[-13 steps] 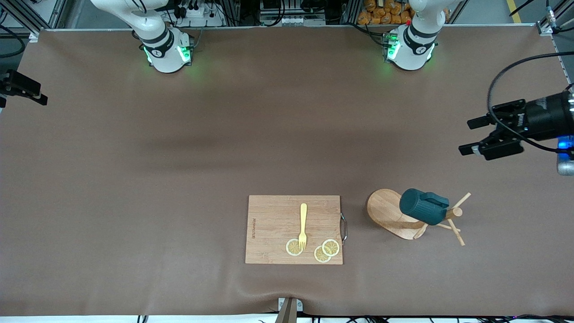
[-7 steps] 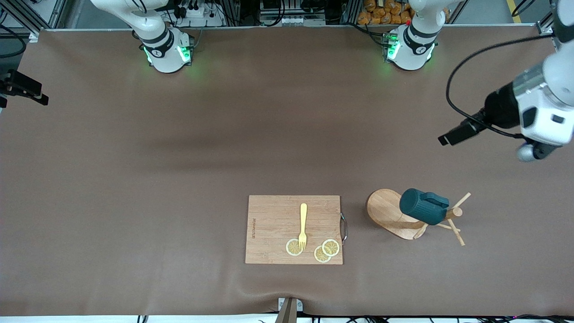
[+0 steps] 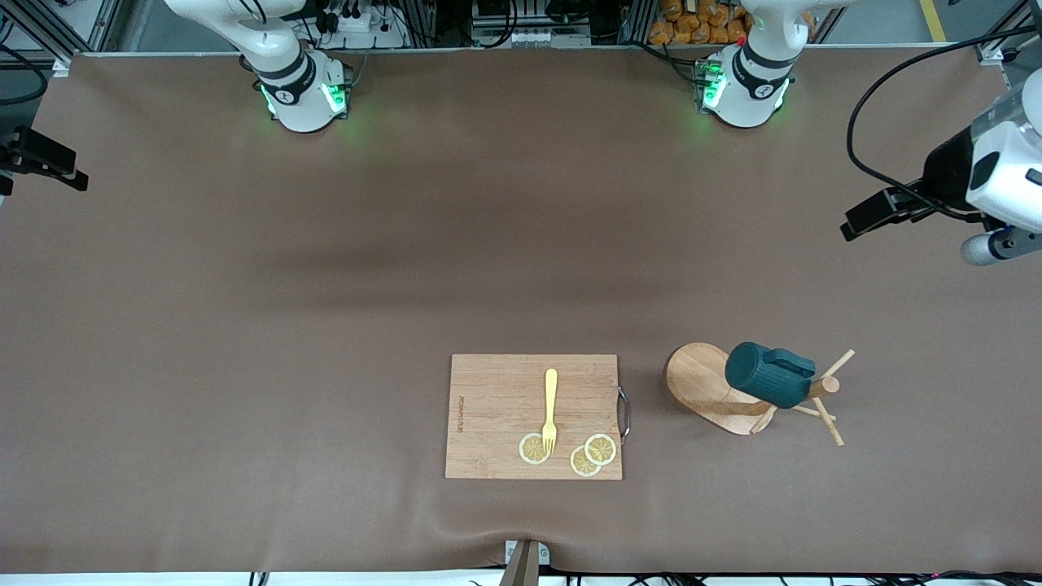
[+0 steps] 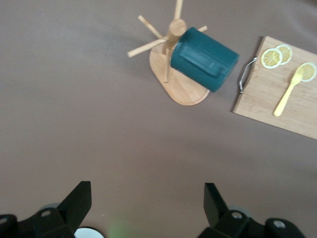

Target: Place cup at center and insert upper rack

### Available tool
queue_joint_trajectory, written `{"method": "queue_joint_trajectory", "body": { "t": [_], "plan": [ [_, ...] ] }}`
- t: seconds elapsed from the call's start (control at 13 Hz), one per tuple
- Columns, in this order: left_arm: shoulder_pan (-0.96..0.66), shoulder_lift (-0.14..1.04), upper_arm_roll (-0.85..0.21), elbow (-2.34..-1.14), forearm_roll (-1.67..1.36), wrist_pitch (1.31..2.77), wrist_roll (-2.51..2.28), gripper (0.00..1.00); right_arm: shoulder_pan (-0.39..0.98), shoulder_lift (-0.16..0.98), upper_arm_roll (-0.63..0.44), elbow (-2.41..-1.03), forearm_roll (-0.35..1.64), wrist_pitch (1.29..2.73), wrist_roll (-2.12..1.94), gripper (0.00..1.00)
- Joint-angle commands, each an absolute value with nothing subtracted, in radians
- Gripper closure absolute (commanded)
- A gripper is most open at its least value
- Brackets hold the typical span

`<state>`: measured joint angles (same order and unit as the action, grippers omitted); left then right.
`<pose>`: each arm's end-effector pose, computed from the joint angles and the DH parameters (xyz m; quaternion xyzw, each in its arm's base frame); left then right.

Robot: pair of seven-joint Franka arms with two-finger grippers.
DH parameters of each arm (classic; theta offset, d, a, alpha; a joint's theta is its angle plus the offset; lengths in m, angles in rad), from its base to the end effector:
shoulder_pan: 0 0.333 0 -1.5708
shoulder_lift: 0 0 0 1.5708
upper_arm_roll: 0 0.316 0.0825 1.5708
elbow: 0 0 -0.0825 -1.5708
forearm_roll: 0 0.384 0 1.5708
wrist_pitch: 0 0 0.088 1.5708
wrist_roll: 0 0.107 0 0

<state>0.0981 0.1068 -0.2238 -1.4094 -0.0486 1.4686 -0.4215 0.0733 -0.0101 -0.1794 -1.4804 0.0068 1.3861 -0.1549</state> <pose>0.5724 -0.0701 0.6324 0.9884 0.1457 -0.0313 0.0287 0.5289 -0.0561 0.6563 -0.9988 -0.0249 0.0413 0.0097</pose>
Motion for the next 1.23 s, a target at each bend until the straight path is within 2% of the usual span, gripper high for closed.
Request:
{"method": "queue_joint_trajectory", "body": {
  "t": [0.0, 0.46, 0.77, 1.15],
  "plan": [
    [0.038, 0.045, -0.138, -1.474, -0.032, 1.474, -0.379, 0.0, 0.078, -0.025, -0.175, -1.491, -0.002, 1.381, -0.137, 0.0],
    [-0.047, -0.075, 0.012, -1.644, -0.032, 1.56, -0.212, 0.0, 0.078, -0.028, -0.175, -1.489, -0.002, 1.381, -0.138, 0.0],
    [-0.048, -0.11, 0.021, -1.684, -0.025, 1.56, -0.201, 0.0, 0.078, -0.029, -0.173, -1.488, -0.002, 1.381, -0.138, 0.0],
    [-0.051, -0.111, 0.023, -1.674, -0.006, 1.536, -0.221, 0.0, 0.072, -0.034, -0.173, -1.482, 0.0, 1.381, -0.14, 0.0]
  ]
}}
